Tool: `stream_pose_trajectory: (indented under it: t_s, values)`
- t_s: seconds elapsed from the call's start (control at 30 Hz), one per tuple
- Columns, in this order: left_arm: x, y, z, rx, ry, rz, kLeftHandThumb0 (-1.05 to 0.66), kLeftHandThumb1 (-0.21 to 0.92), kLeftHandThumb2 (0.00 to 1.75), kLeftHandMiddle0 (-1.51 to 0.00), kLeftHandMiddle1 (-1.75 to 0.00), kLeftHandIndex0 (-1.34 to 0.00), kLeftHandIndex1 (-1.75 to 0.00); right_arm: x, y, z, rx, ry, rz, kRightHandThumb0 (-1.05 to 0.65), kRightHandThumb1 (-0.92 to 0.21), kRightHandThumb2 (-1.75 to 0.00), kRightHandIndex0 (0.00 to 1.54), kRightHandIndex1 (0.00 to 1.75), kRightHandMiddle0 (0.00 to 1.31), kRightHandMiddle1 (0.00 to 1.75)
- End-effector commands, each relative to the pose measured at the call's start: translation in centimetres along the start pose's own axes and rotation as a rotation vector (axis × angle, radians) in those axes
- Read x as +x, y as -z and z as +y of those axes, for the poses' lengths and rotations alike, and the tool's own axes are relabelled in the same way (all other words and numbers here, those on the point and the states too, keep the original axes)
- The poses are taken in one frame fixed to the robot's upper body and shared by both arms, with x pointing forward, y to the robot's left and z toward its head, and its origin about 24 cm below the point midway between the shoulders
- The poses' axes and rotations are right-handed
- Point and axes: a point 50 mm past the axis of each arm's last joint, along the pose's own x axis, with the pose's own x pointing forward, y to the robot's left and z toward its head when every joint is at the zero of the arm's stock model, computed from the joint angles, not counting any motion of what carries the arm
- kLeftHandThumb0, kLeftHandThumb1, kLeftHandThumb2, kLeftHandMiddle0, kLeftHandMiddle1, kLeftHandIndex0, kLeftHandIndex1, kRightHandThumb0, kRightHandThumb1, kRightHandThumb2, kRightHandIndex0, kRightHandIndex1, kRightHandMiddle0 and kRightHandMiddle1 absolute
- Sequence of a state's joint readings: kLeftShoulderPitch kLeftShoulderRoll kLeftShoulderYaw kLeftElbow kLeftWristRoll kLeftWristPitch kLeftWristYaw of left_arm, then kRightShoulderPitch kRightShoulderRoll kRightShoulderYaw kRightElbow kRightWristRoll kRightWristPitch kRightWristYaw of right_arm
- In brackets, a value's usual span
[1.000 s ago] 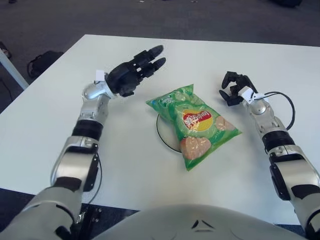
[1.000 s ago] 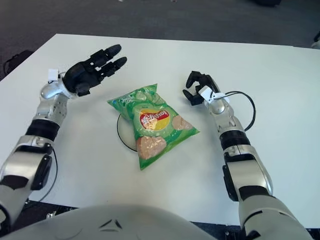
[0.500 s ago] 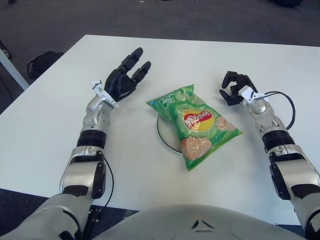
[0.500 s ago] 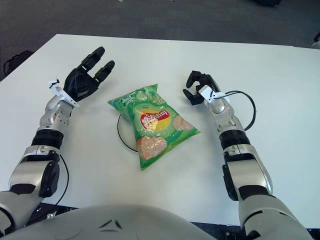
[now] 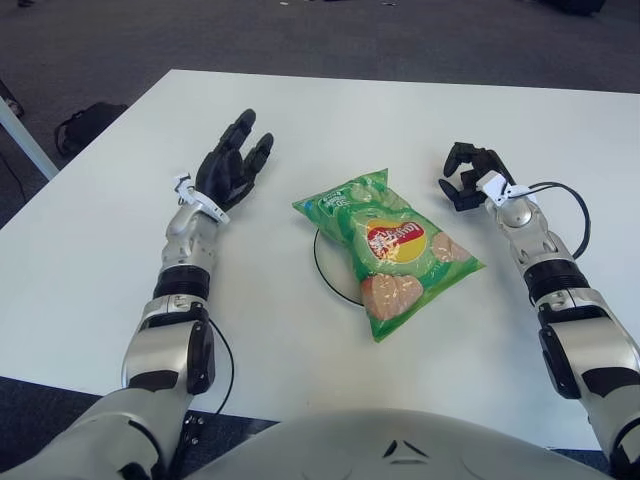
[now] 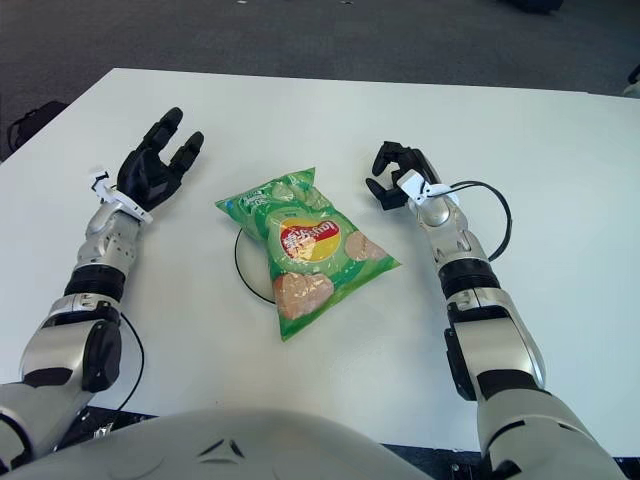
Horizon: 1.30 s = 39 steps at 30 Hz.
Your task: Put the snack into the plate.
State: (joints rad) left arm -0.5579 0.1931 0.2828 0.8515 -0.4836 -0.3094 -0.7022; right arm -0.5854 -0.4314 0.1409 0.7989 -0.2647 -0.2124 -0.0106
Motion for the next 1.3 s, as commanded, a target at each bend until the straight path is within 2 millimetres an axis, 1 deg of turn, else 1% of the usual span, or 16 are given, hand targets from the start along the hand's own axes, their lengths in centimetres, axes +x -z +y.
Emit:
stream_pose_trajectory:
  t_s: [0.0, 0.17, 0.27, 0.37, 0.4, 0.5, 0.6, 0.77, 0.9, 0.93, 0.97, 1.0, 1.03, 1.07, 1.2, 1.27]
  values:
    - [-1.6, 2.4, 1.0, 0.022, -0.119, 0.08, -0.96, 0.81, 0.43, -0.11, -0.06, 0.0, -0.14, -2.4, 4.5, 3.7, -0.014, -0.147, 0.204, -0.49, -0.31, -1.32, 1.11, 1.75, 0.62, 1.75]
    - [-2.6, 3.6, 2.1, 0.06, -0.223, 0.175, -0.91, 0.81, 0.42, -0.21, -0.13, 0.0, -0.2, -2.6, 4.6, 3.5, -0.024, -0.141, 0.202, -0.49, -0.3, -1.33, 1.11, 1.75, 0.62, 1.75]
    - [-2.7, 3.7, 2.4, 0.086, -0.246, 0.199, -0.88, 0.8, 0.44, -0.18, -0.34, 0.0, -0.26, -2.6, 4.6, 3.5, -0.023, -0.139, 0.202, -0.49, -0.3, -1.33, 1.11, 1.75, 0.63, 1.75]
    - [-2.6, 3.7, 2.4, 0.128, -0.252, 0.219, -0.86, 0.81, 0.45, -0.2, -0.61, 0.0, -0.46, -2.7, 4.6, 3.5, -0.014, -0.138, 0.204, -0.49, -0.3, -1.33, 1.11, 1.75, 0.63, 1.75]
    - [-2.6, 3.6, 2.4, 0.136, -0.25, 0.22, -0.86, 0.81, 0.45, -0.21, -0.7, 0.0, -0.56, -2.7, 4.7, 3.5, -0.012, -0.137, 0.204, -0.49, -0.3, -1.33, 1.1, 1.75, 0.63, 1.75]
    - [-2.6, 3.6, 2.3, 0.165, -0.25, 0.225, -0.85, 0.82, 0.45, -0.24, -0.87, 0.0, -0.72, -2.8, 4.7, 3.5, -0.006, -0.133, 0.202, -0.49, -0.3, -1.33, 1.11, 1.75, 0.62, 1.75]
    - [-2.7, 3.7, 2.3, 0.21, -0.256, 0.243, -0.81, 0.81, 0.47, -0.27, -0.98, 0.0, -0.85, -2.9, 4.6, 3.5, -0.003, -0.128, 0.196, -0.49, -0.31, -1.33, 1.11, 1.75, 0.62, 1.75]
    - [-2.6, 4.0, 2.2, 0.267, -0.266, 0.277, -0.66, 0.7, 0.72, -0.36, -1.24, 0.0, -1.18, -2.9, 4.6, 3.5, 0.003, -0.129, 0.196, -0.49, -0.31, -1.33, 1.11, 1.75, 0.62, 1.75]
    - [-2.7, 4.3, 2.2, 0.28, -0.279, 0.301, -0.59, 0.68, 0.84, -0.41, -1.37, -0.01, -1.38, -3.0, 4.6, 3.5, 0.007, -0.124, 0.196, -0.49, -0.31, -1.32, 1.11, 1.75, 0.62, 1.75]
    - [-2.6, 4.4, 2.2, 0.285, -0.288, 0.308, -0.58, 0.67, 0.85, -0.42, -1.38, -0.01, -1.39, -3.0, 4.6, 3.5, 0.012, -0.119, 0.194, -0.49, -0.31, -1.32, 1.11, 1.75, 0.62, 1.75]
    - [-2.6, 4.5, 2.1, 0.291, -0.299, 0.318, -0.5, 0.73, 0.78, -0.45, -1.43, -0.1, -1.52, -3.1, 4.6, 3.5, 0.018, -0.113, 0.193, -0.49, -0.31, -1.32, 1.11, 1.75, 0.62, 1.75]
    - [-2.6, 4.6, 2.1, 0.296, -0.308, 0.324, -0.48, 0.73, 0.77, -0.48, -1.46, -0.14, -1.57, -3.1, 4.5, 3.5, 0.023, -0.109, 0.191, -0.49, -0.31, -1.32, 1.11, 1.75, 0.62, 1.75]
    - [-2.5, 4.8, 2.0, 0.306, -0.32, 0.335, -0.44, 0.73, 0.78, -0.52, -1.5, -0.2, -1.63, -3.1, 4.5, 3.4, 0.032, -0.101, 0.19, -0.49, -0.31, -1.32, 1.11, 1.75, 0.62, 1.75]
    - [-2.5, 4.9, 2.0, 0.312, -0.328, 0.342, -0.43, 0.69, 0.83, -0.58, -1.57, -0.26, -1.67, -3.1, 4.5, 3.4, 0.037, -0.096, 0.19, -0.49, -0.31, -1.32, 1.12, 1.75, 0.62, 1.75]
    - [-2.5, 5.2, 1.6, 0.339, -0.335, 0.345, -0.41, 0.6, 0.96, -0.7, -1.7, -0.38, -1.73, -3.2, 4.5, 3.3, 0.054, -0.077, 0.191, -0.48, -0.31, -1.31, 1.12, 1.75, 0.61, 1.75]
    - [-2.5, 5.4, 1.2, 0.35, -0.33, 0.341, -0.41, 0.58, 0.98, -0.73, -1.72, -0.4, -1.74, -3.2, 4.5, 3.3, 0.06, -0.066, 0.192, -0.48, -0.32, -1.31, 1.13, 1.75, 0.61, 1.75]
